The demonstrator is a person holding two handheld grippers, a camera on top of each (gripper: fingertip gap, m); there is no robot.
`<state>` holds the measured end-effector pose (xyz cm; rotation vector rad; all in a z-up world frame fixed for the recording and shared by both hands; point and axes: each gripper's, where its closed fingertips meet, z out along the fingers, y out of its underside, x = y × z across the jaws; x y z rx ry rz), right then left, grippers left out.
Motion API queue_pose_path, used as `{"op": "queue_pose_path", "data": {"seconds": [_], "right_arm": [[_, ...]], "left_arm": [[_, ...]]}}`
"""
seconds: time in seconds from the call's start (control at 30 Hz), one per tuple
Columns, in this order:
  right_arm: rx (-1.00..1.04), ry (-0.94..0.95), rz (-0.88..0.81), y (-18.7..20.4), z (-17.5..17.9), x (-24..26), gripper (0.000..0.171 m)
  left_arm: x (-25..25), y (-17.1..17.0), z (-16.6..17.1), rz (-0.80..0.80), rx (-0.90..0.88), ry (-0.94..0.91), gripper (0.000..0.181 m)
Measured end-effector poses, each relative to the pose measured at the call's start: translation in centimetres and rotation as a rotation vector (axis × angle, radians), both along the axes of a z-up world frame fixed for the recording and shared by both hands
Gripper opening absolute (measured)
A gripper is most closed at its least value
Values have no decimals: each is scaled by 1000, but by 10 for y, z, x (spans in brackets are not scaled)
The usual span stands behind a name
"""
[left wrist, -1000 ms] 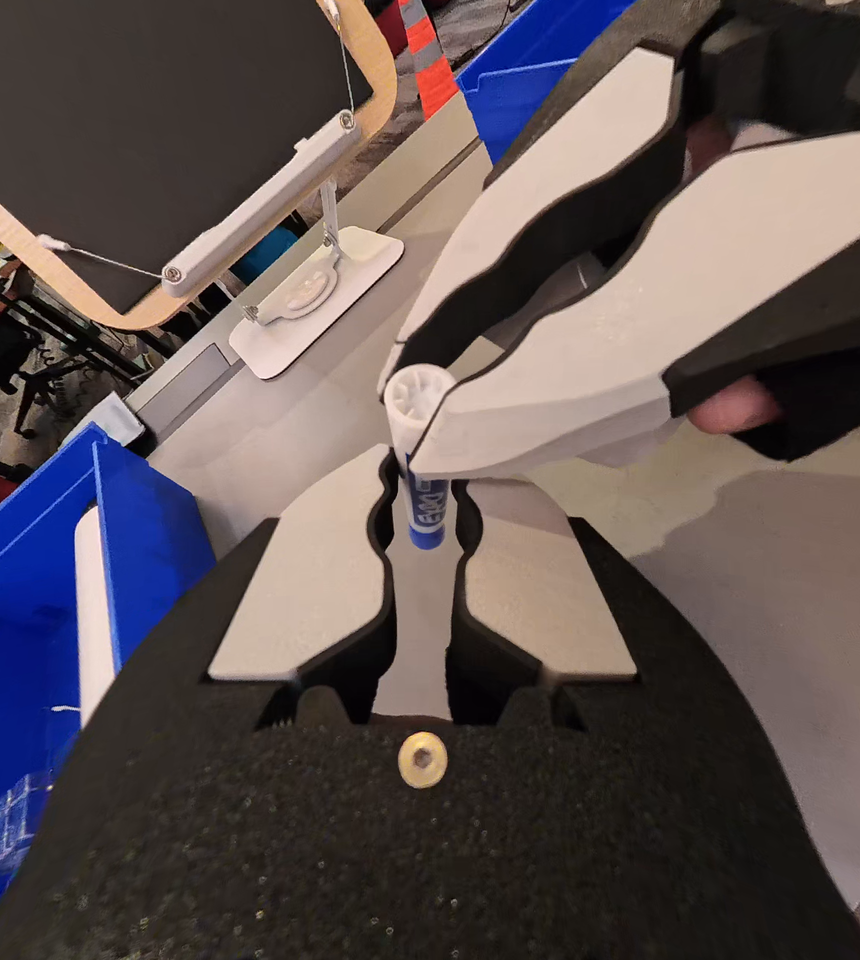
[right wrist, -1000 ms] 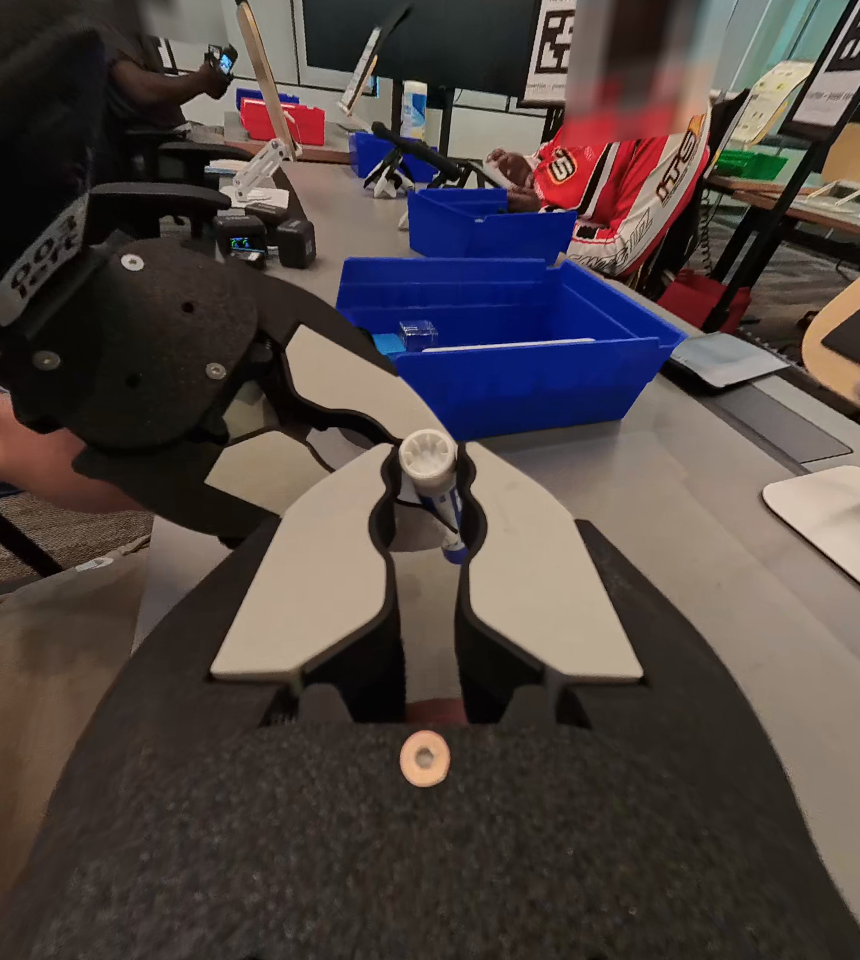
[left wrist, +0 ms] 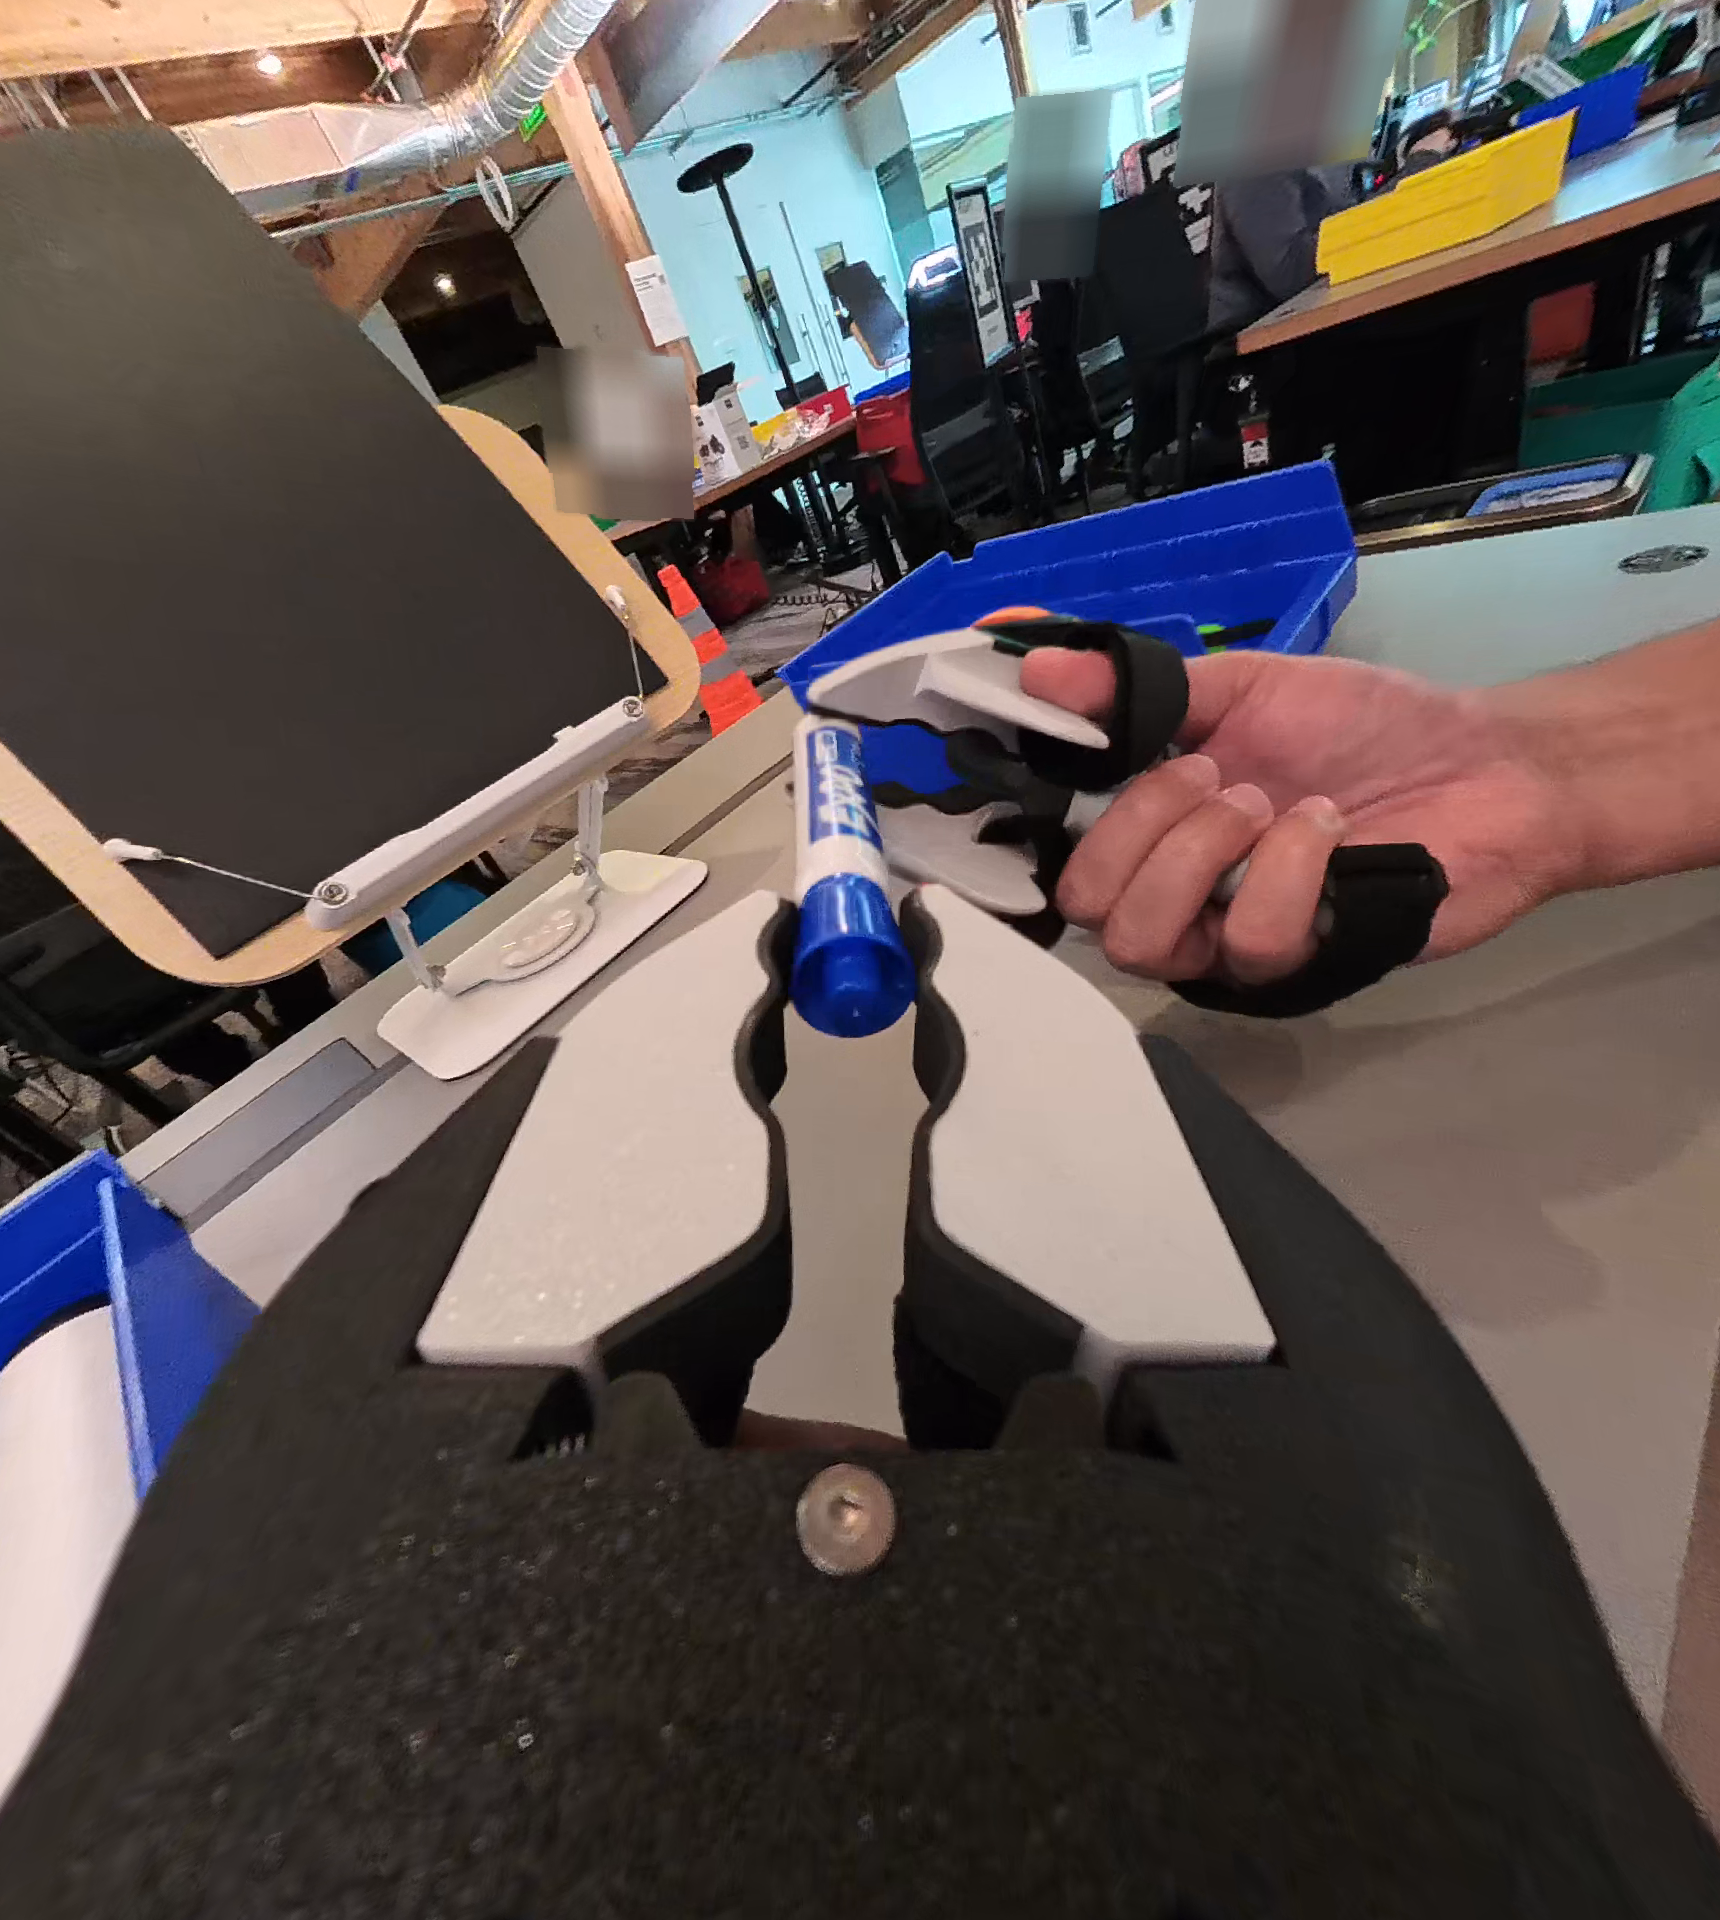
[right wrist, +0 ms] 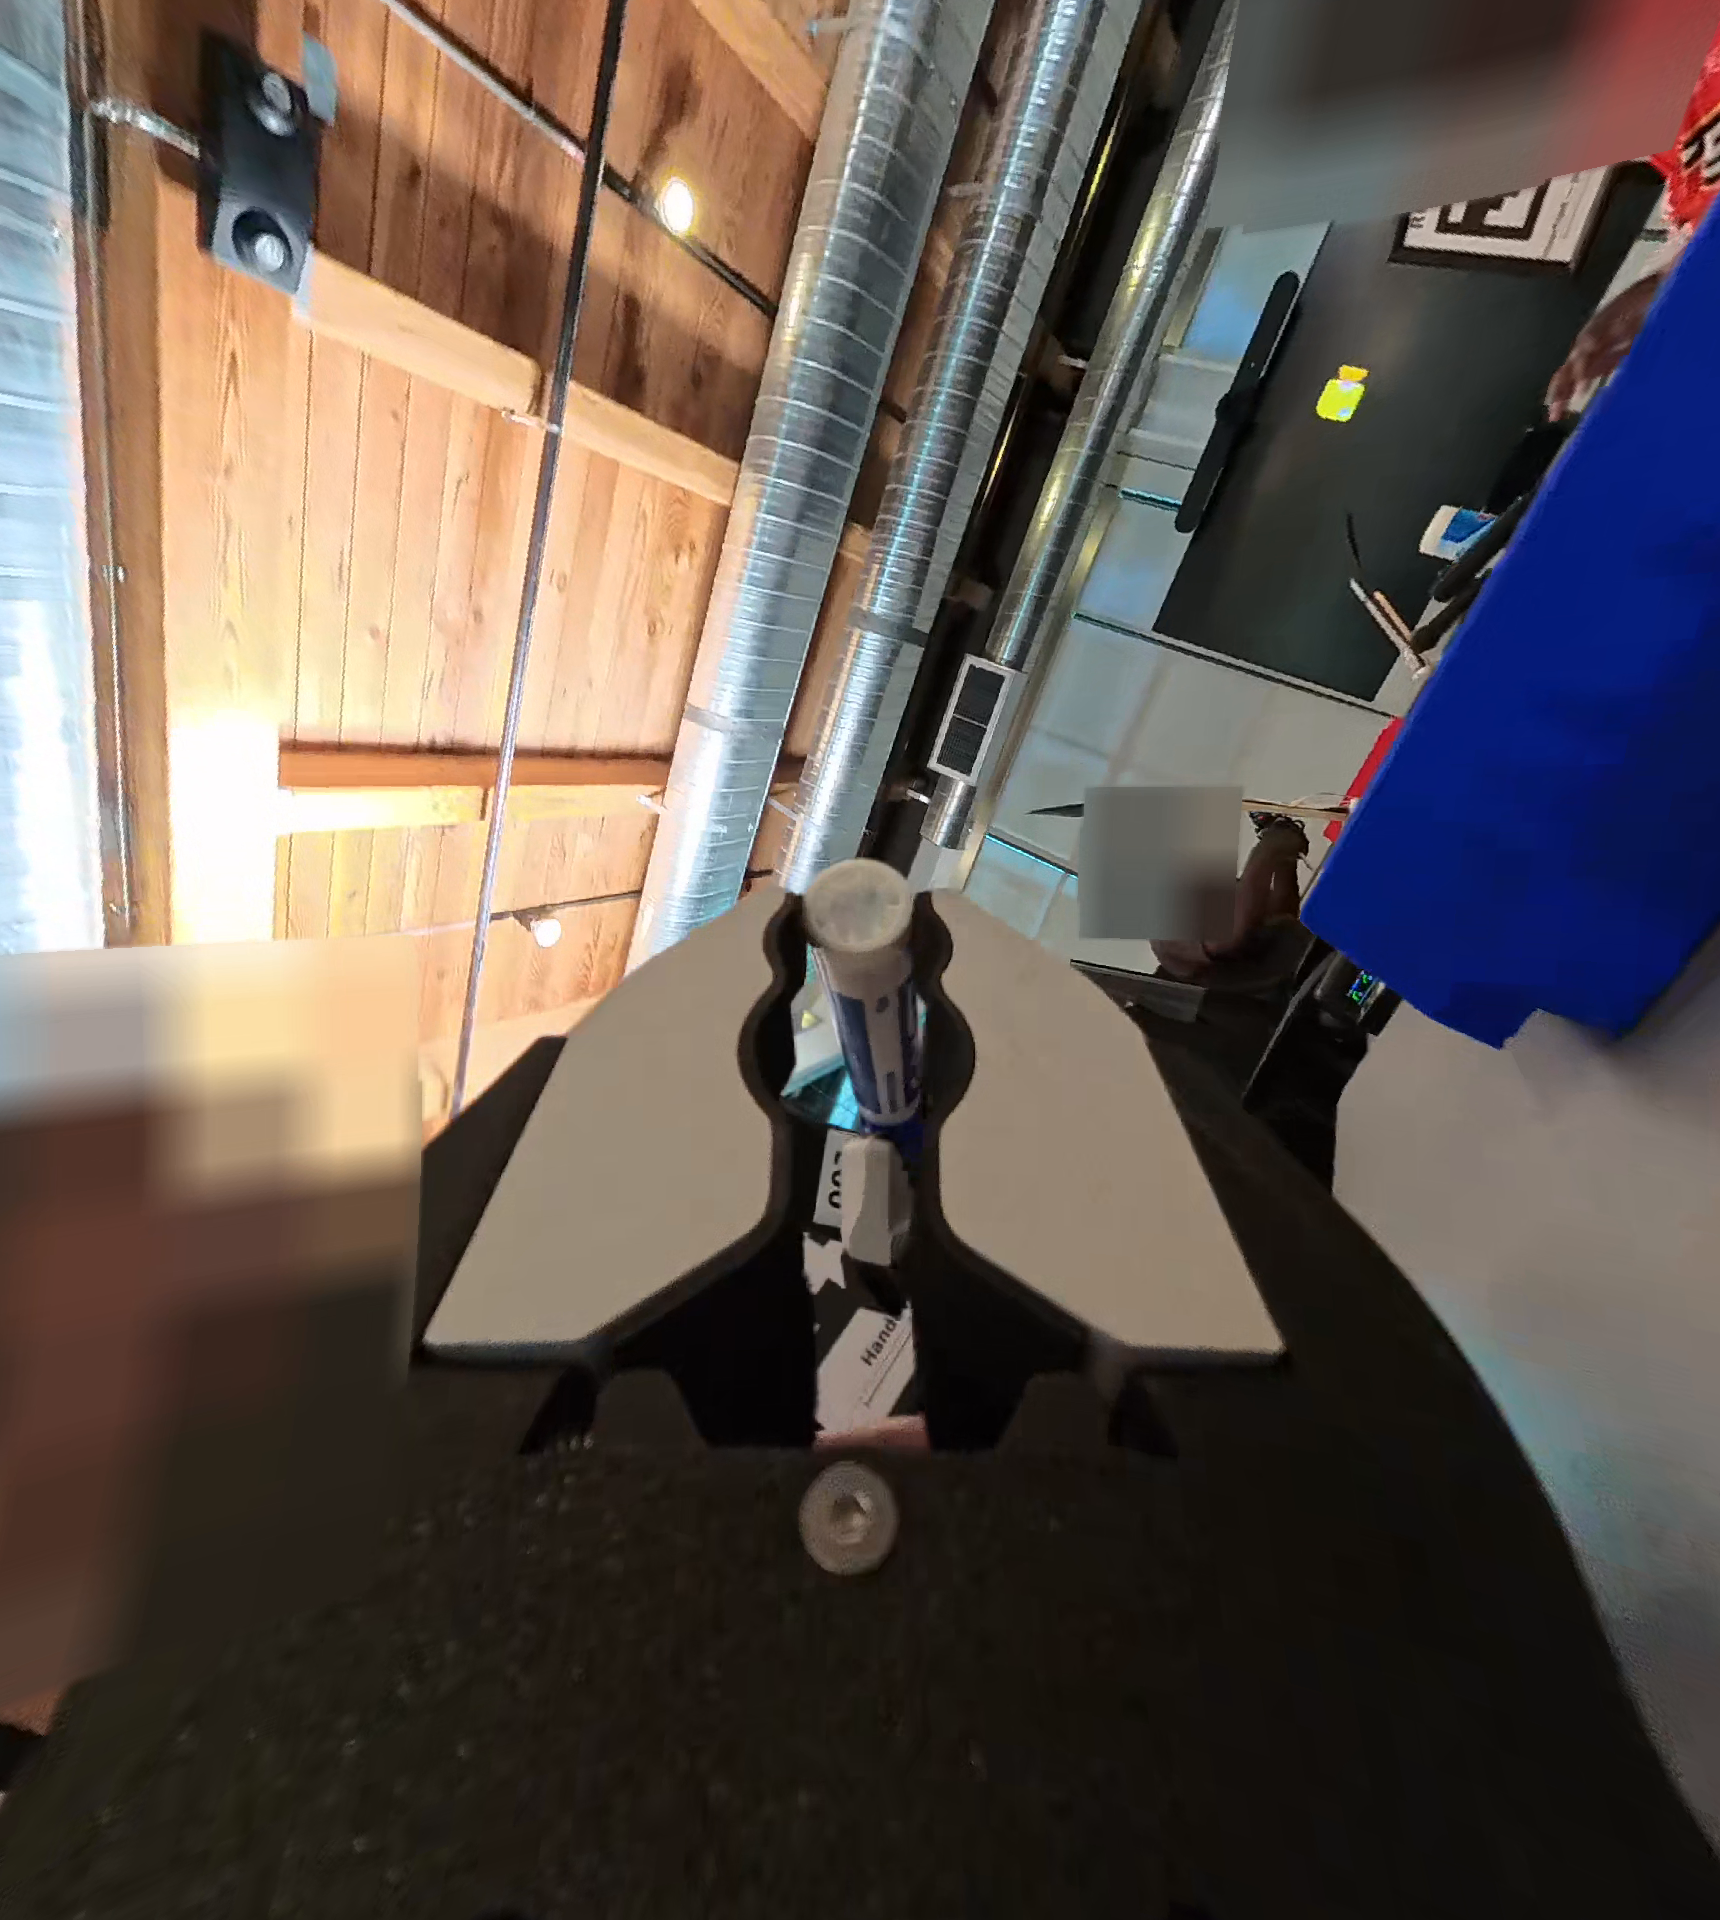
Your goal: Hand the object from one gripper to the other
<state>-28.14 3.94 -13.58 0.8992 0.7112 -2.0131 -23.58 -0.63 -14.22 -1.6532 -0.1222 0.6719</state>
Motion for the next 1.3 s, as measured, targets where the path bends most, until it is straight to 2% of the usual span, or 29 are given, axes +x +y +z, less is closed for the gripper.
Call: {"op": "queue_pose_path", "data": {"seconds": [0.1, 0.2, 0.33, 0.43, 0.6, 0.7, 0.8, 0.87, 0.97, 1.13, 1.2, 1.3], "right_arm": [[19, -25, 3, 0, -9, -2, 19], [194, 86, -70, 1, -13, -3, 21], [573, 314, -192, 3, -23, -1, 58], [891, 517, -305, 5, -39, 0, 78], [1542, 1120, -724, 7, -43, -1, 73], [1749, 1402, -901, -5, -42, 7, 62], [1897, 1602, -1015, -15, -46, 10, 59], [1931, 1653, -1010, -21, -55, 9, 53], [1939, 1752, -1076, -23, -53, 12, 20], [1969, 1732, -1070, -14, -47, 10, 19], [1986, 1640, -1022, -3, -47, 2, 19], [1942, 1407, -979, 29, -25, -15, 19]], "left_arm": [[-3, -1, -2, 6, -36, -32, 19], [-2, -1, -3, 8, -67, 2, 19], [-1, -3, -6, 17, -126, 61, 19], [-3, -5, -8, 36, -155, 79, 19], [-10, -7, -19, 68, -232, 10, 19], [-11, -4, -28, 65, -236, -91, 19], [-5, 3, -31, 35, -192, -200, 19], [-2, 7, -32, 26, -159, -267, 19], [0, 9, -30, 19, -119, -318, 19], [1, 10, -31, 15, -94, -301, 20], [-6, 5, -30, 64, -73, -261, 40], [-12, -1, -29, 93, -61, -260, 42]]}}
